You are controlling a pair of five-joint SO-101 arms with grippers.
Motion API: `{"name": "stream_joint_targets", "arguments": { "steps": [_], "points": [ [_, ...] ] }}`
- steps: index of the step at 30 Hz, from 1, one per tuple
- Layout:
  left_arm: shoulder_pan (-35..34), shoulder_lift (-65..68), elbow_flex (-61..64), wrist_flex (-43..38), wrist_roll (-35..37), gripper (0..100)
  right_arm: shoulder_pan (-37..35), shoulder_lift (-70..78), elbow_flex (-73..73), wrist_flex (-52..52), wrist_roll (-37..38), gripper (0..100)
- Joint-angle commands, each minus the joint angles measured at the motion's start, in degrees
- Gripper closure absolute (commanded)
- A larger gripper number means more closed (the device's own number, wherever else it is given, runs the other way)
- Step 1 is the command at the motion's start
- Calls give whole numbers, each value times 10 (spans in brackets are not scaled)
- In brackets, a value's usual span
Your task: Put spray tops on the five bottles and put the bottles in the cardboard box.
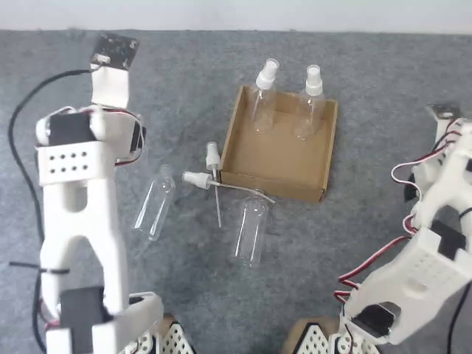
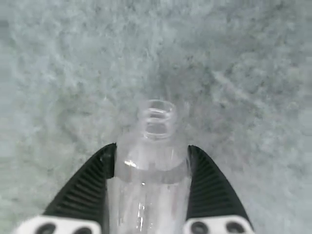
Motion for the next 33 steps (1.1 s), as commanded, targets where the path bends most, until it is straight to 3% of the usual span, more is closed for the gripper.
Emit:
{"name": "stream_joint_targets", "arguments": {
  "steps": [1,6,13,18,25,33],
  "points": [
    [4,-101,-7,-13,5,945,-44,-145,-58,47,-41,994],
    [21,-218,-7,-21,23,945,-184,-326,16,34,-125,994],
    [68,-303,-47,-50,120,945,-477,-568,244,-87,-208,994],
    [112,-302,-122,-102,215,945,-621,-666,394,-188,-229,994],
    [160,-302,-116,-159,321,945,-731,-742,554,-316,-227,993],
    [162,-305,-15,-223,331,945,-750,-829,626,-367,-226,993]
  ]
}}
